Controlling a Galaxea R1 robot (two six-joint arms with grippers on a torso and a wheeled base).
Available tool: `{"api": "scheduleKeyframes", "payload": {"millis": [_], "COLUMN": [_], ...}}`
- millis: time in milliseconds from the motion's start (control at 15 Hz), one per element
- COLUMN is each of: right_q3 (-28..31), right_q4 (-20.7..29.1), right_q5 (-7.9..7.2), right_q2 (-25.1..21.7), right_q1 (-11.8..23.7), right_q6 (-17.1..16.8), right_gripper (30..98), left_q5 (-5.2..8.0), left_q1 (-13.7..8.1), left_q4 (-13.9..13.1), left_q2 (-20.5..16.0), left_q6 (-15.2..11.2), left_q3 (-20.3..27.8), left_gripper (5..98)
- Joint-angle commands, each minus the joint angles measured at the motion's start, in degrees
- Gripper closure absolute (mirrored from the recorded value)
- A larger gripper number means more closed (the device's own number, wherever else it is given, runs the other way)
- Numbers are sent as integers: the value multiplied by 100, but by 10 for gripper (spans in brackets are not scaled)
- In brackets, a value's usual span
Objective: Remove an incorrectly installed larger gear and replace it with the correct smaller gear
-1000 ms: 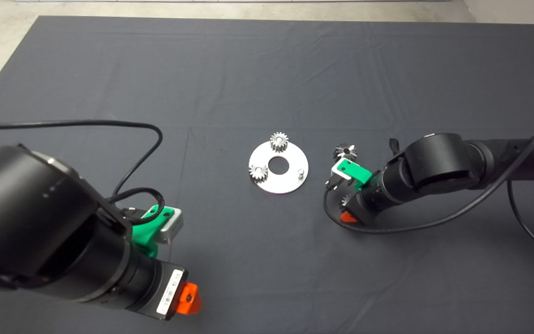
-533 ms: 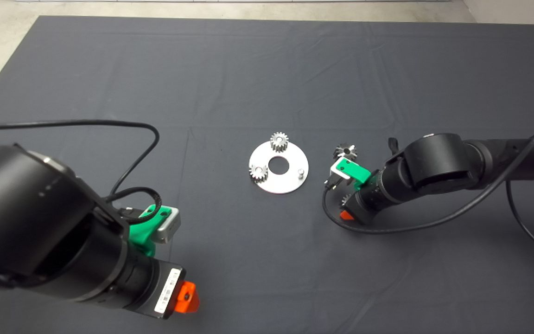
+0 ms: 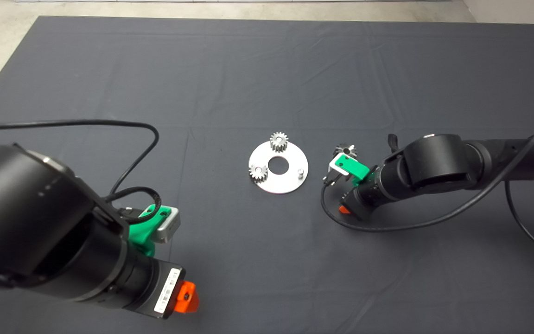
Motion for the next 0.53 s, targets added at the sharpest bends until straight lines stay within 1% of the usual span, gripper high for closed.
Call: {"api": "scheduleKeyframes", "payload": {"millis": [0,200,333,467], "right_q3": [24,32,32,32], "right_q4": [-211,-211,-202,-202], "right_q5": [-50,-86,-156,-156], "right_q2": [8,-9,12,17], "right_q1": [21,20,20,20], "right_q6": [-21,-21,-12,-3], "right_gripper": [820,820,820,820], "left_q5": [114,114,114,114], "left_q1": [-42,-42,-42,-42], "left_q4": [-20,-20,-20,-20], "left_q2": [-21,-21,-21,-21], "left_q6": [7,7,7,7], "left_q3": [92,92,92,92], "left_gripper": [54,54,54,54]}}
